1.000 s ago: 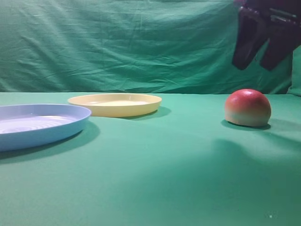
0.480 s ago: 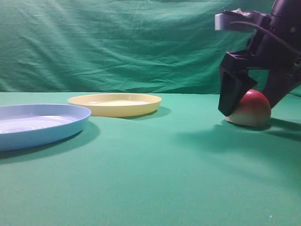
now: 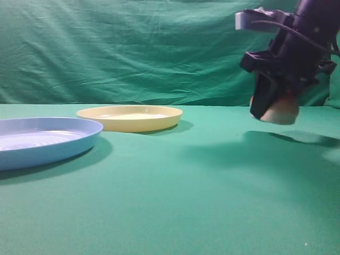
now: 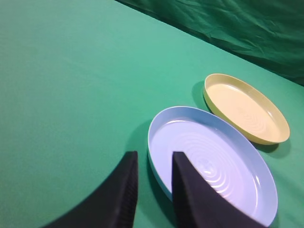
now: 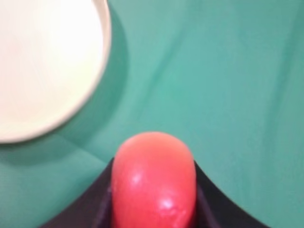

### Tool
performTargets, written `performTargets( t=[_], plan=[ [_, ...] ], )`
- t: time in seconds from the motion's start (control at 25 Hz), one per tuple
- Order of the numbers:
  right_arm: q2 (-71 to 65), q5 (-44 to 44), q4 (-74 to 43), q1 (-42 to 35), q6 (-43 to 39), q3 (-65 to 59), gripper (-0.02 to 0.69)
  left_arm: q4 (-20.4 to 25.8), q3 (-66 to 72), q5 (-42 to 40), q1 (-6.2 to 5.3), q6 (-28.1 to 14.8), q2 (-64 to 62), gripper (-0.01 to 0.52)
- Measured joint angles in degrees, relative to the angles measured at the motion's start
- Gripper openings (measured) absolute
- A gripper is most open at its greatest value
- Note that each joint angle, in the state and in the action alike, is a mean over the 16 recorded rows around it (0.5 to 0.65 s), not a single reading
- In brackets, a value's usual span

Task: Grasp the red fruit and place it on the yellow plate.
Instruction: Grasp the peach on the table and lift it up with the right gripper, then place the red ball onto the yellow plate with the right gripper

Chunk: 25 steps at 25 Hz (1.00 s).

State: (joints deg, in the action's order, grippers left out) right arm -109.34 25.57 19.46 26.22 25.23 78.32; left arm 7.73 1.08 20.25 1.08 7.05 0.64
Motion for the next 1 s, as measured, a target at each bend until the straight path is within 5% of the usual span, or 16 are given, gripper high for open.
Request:
performTargets(
  t=[0.28, 0.76, 0.88, 1.0],
  plan=[
    [-7.61, -2.33, 2.39, 6.97, 6.49, 10.02, 0.297, 0.0, 0.0, 0.0, 0.0, 0.0, 0.0, 0.157],
    [-14.3, -3.7, 2.89, 9.61, 10.56, 17.63, 0.576, 0.0, 0.0, 0.0, 0.0, 0.0, 0.0, 0.157],
    [-12.34, -2.43, 2.92, 9.61, 10.58, 18.64, 0.571, 0.0, 0.0, 0.0, 0.0, 0.0, 0.0, 0.157],
    [-9.27, 0.06, 2.85, 9.61, 10.42, 19.47, 0.484, 0.0, 0.0, 0.0, 0.0, 0.0, 0.0, 0.157]
  ],
)
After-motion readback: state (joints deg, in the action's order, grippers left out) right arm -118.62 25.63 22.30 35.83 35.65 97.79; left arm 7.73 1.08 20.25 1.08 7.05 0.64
